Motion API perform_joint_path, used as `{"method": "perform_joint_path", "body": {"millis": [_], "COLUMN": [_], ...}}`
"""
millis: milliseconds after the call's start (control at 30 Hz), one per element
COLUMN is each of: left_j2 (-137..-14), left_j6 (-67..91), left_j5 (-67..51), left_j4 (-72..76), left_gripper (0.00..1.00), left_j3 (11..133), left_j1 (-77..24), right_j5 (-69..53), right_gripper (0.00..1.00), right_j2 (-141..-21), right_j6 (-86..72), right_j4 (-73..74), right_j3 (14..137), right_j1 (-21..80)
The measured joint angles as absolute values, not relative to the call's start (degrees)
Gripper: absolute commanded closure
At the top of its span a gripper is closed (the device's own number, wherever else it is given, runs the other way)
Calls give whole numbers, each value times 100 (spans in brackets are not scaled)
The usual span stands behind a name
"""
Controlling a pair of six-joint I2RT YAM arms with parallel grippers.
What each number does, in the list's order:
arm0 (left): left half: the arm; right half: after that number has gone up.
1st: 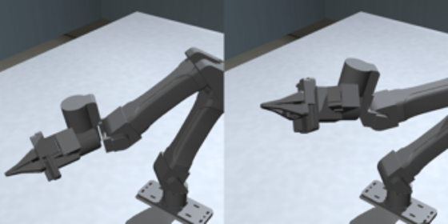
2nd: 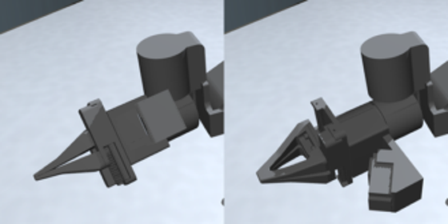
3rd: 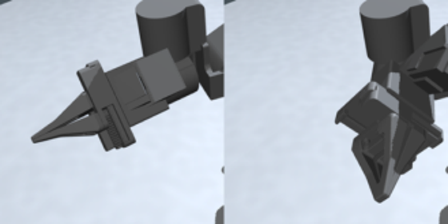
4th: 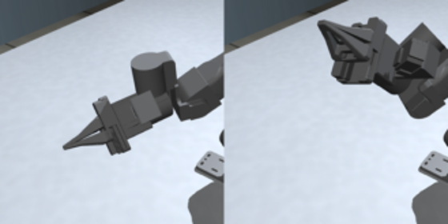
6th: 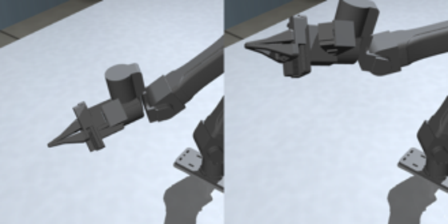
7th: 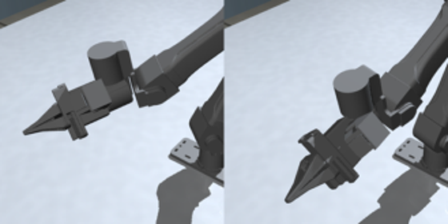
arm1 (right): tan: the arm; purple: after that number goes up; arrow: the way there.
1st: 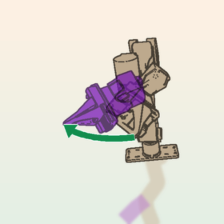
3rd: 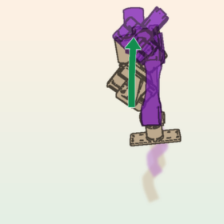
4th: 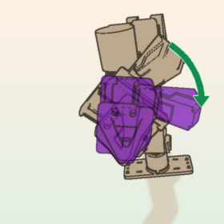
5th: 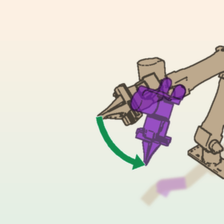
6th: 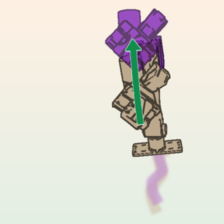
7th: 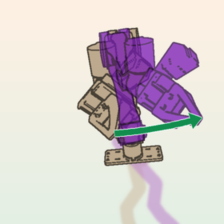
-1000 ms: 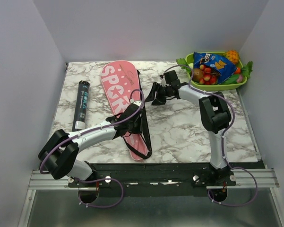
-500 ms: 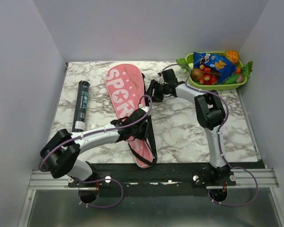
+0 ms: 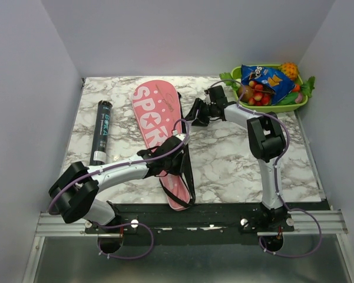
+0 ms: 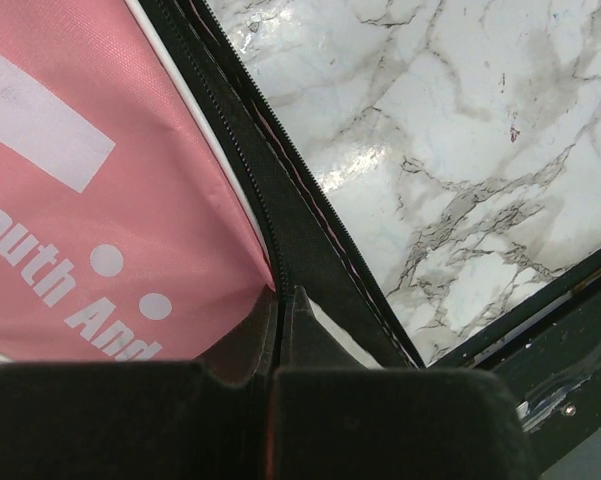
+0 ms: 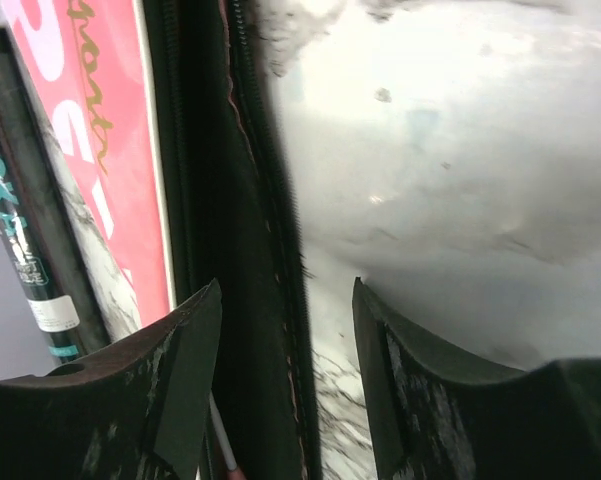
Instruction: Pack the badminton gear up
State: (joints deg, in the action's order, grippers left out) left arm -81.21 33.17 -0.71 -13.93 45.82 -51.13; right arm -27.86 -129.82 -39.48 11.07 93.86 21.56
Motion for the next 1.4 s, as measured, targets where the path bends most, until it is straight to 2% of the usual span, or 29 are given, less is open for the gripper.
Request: {"method": "perform_joint_path", "body": {"millis": [400, 833, 1133, 1400], "left_j2": [-8123, -8123, -8123, -8125], "left_j6": [3319, 3317, 3299, 3286], "left_j5": [-71, -69, -71, -78], "left_j4": [-1426, -1426, -1483, -1481], "left_gripper": [100, 100, 100, 100], "left_j3": [4582, 4584, 4584, 4584], "left_j1": [-5113, -5113, -5113, -5122], "right_j5": [-3057, -3590, -3472, -3216], "right_gripper": [37, 41, 41, 40], "right_j2": [-12731, -13531, -13491, -12623], "right_j6": [-4069, -4303, -4139, -3870], "right_j4": [965, 915, 1068, 1085], "right_j3": [9220, 10663, 10484, 9657], "right_j1": [2056, 2477, 2539, 2425]}}
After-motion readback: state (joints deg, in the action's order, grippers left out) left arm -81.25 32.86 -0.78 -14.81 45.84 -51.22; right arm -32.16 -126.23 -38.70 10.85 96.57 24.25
